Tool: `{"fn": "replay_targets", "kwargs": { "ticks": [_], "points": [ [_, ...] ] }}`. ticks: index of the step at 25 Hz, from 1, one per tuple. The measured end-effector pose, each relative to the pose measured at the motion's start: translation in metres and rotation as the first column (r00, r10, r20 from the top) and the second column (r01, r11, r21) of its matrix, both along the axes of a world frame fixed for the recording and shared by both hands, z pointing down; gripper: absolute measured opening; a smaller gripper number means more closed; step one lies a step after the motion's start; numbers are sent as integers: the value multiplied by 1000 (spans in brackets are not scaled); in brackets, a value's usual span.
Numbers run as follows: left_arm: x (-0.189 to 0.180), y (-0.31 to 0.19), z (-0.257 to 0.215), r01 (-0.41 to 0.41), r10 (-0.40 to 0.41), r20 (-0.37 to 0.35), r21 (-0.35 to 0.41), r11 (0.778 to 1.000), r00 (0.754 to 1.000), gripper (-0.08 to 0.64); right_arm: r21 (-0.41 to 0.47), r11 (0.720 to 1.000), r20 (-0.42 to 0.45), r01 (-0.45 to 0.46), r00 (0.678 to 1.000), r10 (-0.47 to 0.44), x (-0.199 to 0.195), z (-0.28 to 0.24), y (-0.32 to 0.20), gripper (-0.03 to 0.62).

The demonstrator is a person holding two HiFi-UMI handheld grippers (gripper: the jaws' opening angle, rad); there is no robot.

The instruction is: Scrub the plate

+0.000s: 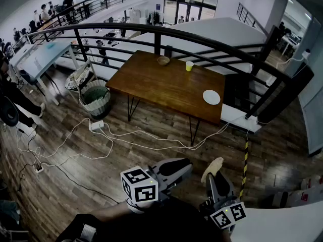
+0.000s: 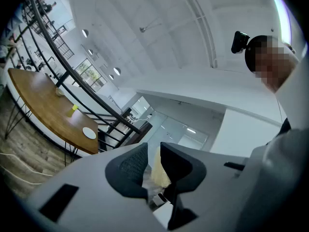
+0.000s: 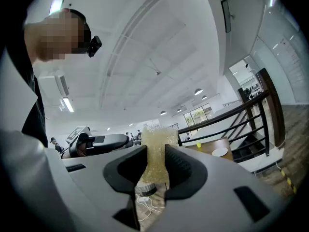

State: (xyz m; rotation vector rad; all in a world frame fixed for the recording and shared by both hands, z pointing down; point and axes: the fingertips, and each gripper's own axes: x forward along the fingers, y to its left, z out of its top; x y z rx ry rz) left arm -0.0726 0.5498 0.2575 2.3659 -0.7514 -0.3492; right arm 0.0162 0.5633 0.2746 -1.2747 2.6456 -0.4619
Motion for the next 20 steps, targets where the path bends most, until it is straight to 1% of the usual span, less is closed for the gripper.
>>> {"fn": "replay_targets", "kwargs": {
  "ticks": [6, 12, 17, 20],
  "points": [
    [27, 8, 5, -5, 5, 1, -17, 1000, 1000, 91, -21, 1000, -3, 3, 1000, -3, 25, 5, 9, 126],
    [60, 10, 7, -17, 17, 7, -29, 999, 1000, 91, -32, 999, 12, -2, 1000, 3, 57, 9, 10, 126],
    [91, 17, 14, -31, 32, 21, -58, 998, 999, 91, -72, 997, 75, -8, 997, 13, 88, 16, 14, 126],
    [102, 21, 19, -31, 33, 29, -74, 997, 999, 91, -81, 997, 98, 5, 995, 3, 98, 20, 13, 126]
  ]
}}
